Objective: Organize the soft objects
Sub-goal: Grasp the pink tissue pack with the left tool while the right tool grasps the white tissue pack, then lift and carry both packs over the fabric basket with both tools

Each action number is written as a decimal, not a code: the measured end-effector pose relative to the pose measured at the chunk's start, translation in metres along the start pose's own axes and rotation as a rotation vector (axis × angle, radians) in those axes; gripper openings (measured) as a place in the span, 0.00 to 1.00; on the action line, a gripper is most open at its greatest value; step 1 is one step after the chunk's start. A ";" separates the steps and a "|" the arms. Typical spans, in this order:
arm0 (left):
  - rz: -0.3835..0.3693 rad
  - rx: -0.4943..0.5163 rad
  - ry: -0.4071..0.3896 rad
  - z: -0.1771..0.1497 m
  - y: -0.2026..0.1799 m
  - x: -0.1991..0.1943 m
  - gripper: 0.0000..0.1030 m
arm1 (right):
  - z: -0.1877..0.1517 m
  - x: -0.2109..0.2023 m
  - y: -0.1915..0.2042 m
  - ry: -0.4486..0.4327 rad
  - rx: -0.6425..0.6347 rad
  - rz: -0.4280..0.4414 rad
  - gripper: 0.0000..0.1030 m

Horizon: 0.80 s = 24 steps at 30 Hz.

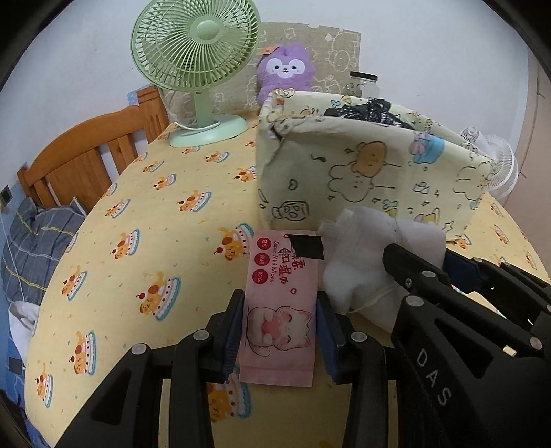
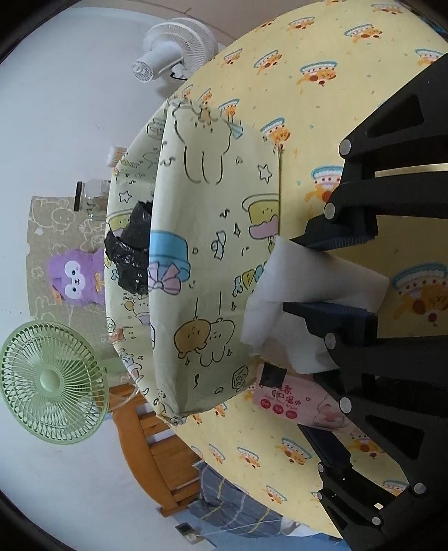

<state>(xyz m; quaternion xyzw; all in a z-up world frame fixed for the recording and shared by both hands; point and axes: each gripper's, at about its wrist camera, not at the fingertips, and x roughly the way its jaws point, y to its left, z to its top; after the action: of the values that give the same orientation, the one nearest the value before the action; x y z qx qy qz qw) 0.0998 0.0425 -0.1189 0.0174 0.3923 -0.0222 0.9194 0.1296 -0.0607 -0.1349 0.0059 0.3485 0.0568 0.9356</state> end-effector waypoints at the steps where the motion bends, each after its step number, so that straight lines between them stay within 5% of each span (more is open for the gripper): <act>1: 0.000 0.003 -0.004 -0.001 -0.002 -0.003 0.39 | -0.001 -0.003 -0.002 -0.005 0.001 -0.001 0.27; 24: -0.026 0.038 -0.112 0.007 -0.048 -0.062 0.39 | -0.002 -0.074 -0.043 -0.123 0.047 -0.016 0.26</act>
<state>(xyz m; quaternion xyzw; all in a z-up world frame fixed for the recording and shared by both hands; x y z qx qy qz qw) 0.0595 -0.0043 -0.0702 0.0286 0.3402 -0.0425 0.9390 0.0773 -0.1116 -0.0908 0.0287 0.2917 0.0407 0.9552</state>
